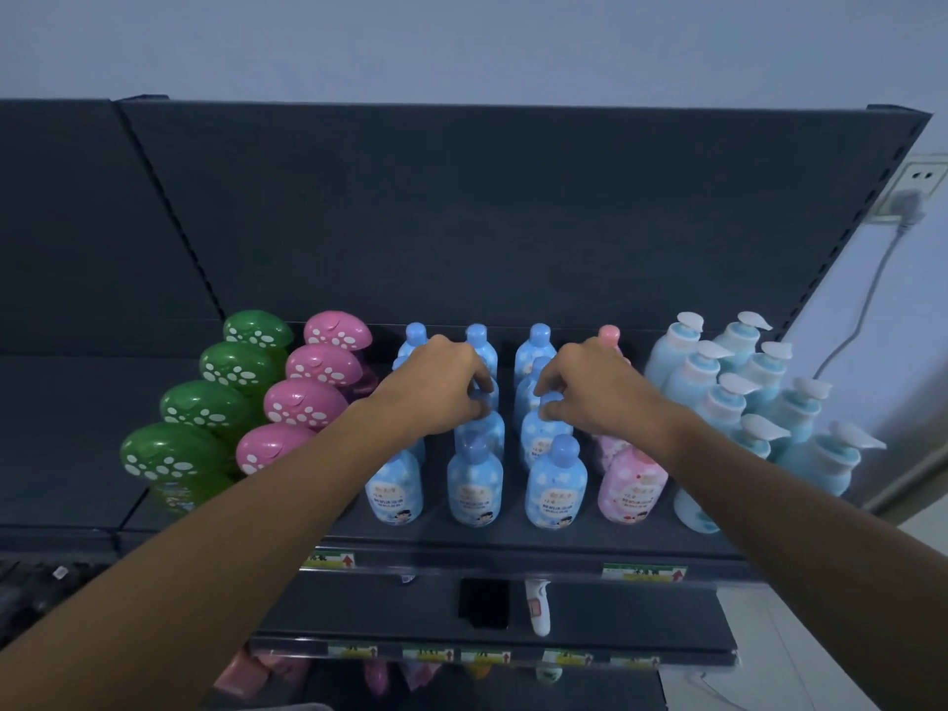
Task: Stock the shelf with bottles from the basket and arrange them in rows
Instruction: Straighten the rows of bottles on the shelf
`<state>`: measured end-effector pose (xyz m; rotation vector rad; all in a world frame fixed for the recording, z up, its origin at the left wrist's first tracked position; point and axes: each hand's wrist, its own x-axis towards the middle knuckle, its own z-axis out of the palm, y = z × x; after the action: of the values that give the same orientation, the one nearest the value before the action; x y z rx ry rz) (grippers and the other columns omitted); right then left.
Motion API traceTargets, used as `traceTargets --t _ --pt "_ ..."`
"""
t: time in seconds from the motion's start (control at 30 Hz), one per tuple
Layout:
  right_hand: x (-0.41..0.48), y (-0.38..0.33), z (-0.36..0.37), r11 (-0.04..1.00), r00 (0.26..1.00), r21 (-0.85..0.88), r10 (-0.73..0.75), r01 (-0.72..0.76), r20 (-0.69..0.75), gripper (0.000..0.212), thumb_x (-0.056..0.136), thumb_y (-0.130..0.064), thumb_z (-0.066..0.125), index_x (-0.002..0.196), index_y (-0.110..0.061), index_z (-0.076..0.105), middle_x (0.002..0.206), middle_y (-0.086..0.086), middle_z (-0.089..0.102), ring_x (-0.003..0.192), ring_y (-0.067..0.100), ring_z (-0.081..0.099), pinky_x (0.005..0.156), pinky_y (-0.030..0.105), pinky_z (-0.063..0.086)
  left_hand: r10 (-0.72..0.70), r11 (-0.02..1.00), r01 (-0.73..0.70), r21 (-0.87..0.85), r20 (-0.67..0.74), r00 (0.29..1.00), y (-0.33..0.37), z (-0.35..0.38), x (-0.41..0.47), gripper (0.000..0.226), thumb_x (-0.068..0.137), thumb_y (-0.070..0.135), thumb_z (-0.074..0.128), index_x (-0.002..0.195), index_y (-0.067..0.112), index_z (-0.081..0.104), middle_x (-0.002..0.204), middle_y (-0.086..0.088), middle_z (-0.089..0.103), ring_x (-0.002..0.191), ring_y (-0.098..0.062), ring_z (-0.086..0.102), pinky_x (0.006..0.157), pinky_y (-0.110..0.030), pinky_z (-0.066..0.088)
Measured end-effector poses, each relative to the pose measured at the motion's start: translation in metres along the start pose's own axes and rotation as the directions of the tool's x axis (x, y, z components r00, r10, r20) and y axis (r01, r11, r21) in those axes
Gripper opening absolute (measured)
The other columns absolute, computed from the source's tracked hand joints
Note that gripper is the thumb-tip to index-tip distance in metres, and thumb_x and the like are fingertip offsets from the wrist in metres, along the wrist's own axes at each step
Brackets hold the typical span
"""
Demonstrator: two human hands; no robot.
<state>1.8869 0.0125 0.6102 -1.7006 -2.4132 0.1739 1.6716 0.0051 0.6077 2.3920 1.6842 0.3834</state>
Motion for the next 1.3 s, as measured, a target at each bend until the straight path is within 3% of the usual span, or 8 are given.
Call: traceTargets --t 0.27,0.43,0.53,0.7,0.8,0.9,1.17,1.3 --pt "0.000 -0.003 -0.003 1.000 0.999 -0.004 -0.021 0.022 0.041 0.024 0.080 -0.033 0.079 0.102 -0.026 0.076 0.097 -0.003 0.071 0.088 0.014 0.059 0.081 0.036 0.050 -0.020 1.000 0.020 -0.007 -0.011 1.000 -0.001 0.001 0.002 0.024 0.081 0.029 0.079 0.105 0.027 0.078 0.071 0.021 0.054 0.068 0.007 0.052 0.073 -0.028 0.060" --pt "0.014 -0.001 -0.014 1.000 1.000 0.003 0.004 -0.004 -0.007 0.027 0.079 -0.046 0.074 0.099 -0.028 0.074 0.086 -0.009 0.069 0.091 0.015 0.062 0.095 0.044 0.046 -0.035 0.999 0.035 -0.011 0.038 0.999 0.000 -0.001 0.007 0.034 0.078 0.042 0.080 0.109 0.030 0.076 0.087 0.012 0.063 0.088 -0.006 0.061 0.078 -0.036 0.060" --pt "0.030 0.002 -0.016 0.994 0.994 0.076 0.079 -0.073 -0.078 0.024 0.081 -0.038 0.073 0.102 -0.027 0.072 0.095 -0.003 0.069 0.095 0.023 0.065 0.093 0.042 0.052 -0.045 0.999 0.046 0.018 -0.022 0.999 -0.001 -0.007 0.014 0.029 0.082 0.050 0.073 0.105 0.032 0.075 0.092 0.006 0.069 0.100 -0.018 0.059 0.085 -0.040 0.055" --pt "0.048 0.008 -0.003 0.992 0.993 0.052 0.109 -0.111 0.035 0.035 0.077 -0.038 0.076 0.111 -0.033 0.070 0.103 -0.005 0.068 0.098 0.021 0.065 0.093 0.040 0.047 -0.105 0.993 0.108 0.054 -0.049 0.993 -0.009 -0.012 0.034 0.038 0.084 0.045 0.072 0.120 0.032 0.069 0.108 -0.004 0.067 0.100 -0.029 0.065 0.090 -0.042 0.055" --pt "0.051 0.011 0.006 0.997 0.997 0.020 0.068 -0.068 0.021 0.029 0.078 -0.034 0.077 0.106 -0.033 0.072 0.100 -0.006 0.067 0.094 0.020 0.064 0.073 0.031 0.033 -0.105 0.993 0.103 0.057 0.039 0.994 -0.013 -0.006 0.041 0.046 0.082 0.040 0.077 0.125 0.031 0.068 0.111 -0.002 0.065 0.108 -0.027 0.059 0.093 -0.042 0.053" --pt "0.051 0.012 0.007 0.999 0.999 0.008 0.049 -0.049 -0.003 0.024 0.079 -0.030 0.076 0.103 -0.032 0.075 0.096 -0.006 0.069 0.090 0.020 0.064 0.067 0.030 0.030 -0.094 0.995 0.094 0.022 0.011 0.995 -0.016 -0.001 0.044 0.035 0.083 0.032 0.078 0.118 0.030 0.072 0.101 0.003 0.064 0.102 -0.019 0.059 0.087 -0.036 0.055" --pt "0.053 0.016 0.007 0.997 0.997 -0.010 0.076 -0.076 -0.014 0.025 0.079 -0.034 0.076 0.103 -0.035 0.075 0.096 -0.009 0.071 0.092 0.020 0.065 0.080 0.036 0.037 -0.094 0.995 0.095 0.006 -0.075 0.993 -0.011 0.003 0.048 0.025 0.084 0.027 0.074 0.109 0.030 0.077 0.084 0.011 0.061 0.089 -0.013 0.059 0.080 -0.039 0.059" --pt "0.054 0.016 0.007 0.996 0.996 -0.018 0.086 -0.086 -0.009 0.025 0.078 -0.036 0.076 0.103 -0.035 0.075 0.094 -0.009 0.070 0.091 0.020 0.065 0.083 0.037 0.039 -0.116 0.993 0.117 0.007 -0.051 0.992 -0.011 0.003 0.050 0.027 0.084 0.027 0.076 0.110 0.030 0.077 0.092 0.008 0.064 0.090 -0.016 0.064 0.080 -0.038 0.060"
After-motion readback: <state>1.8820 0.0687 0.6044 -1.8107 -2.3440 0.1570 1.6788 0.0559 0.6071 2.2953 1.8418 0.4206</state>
